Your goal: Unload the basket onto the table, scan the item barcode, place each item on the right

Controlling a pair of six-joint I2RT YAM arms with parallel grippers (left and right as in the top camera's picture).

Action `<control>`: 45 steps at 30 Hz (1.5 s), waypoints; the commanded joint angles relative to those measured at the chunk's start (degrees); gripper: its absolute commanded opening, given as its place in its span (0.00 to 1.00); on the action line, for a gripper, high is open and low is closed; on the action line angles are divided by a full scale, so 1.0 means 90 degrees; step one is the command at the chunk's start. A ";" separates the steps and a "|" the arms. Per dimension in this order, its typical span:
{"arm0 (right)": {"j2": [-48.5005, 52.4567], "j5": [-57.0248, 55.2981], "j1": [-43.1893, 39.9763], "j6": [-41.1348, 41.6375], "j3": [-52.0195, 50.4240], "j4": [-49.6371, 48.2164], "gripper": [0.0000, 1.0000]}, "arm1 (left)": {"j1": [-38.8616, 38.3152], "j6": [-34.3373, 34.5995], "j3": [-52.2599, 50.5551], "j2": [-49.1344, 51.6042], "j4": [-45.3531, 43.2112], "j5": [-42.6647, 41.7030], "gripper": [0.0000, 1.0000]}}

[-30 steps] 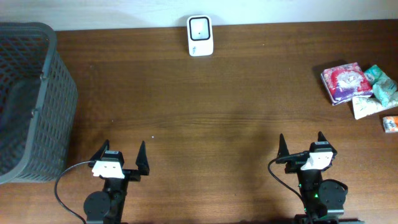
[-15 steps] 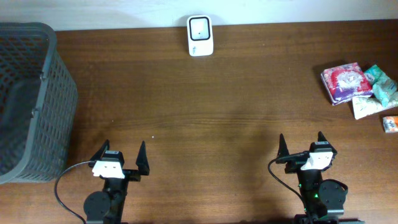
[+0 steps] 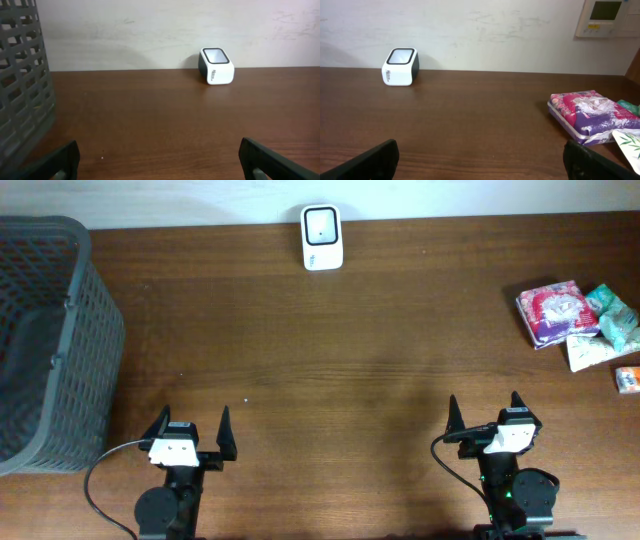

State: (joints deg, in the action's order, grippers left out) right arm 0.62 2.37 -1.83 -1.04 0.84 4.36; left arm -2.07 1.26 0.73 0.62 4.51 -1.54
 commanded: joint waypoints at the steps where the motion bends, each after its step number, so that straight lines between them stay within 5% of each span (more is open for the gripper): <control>1: -0.0046 -0.0056 0.0041 0.0068 -0.0058 0.0015 0.99 | 0.0044 -0.0068 -0.0029 -0.0036 0.0049 0.0323 0.99; 45: -0.0046 -0.0056 0.0041 0.0068 -0.0058 0.0017 0.99 | 0.0250 -0.0100 -0.0027 -0.0036 0.0034 0.0245 0.99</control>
State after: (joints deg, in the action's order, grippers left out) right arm 0.62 2.37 -1.83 -0.82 0.84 4.36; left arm -0.01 1.26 0.73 0.62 4.58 1.48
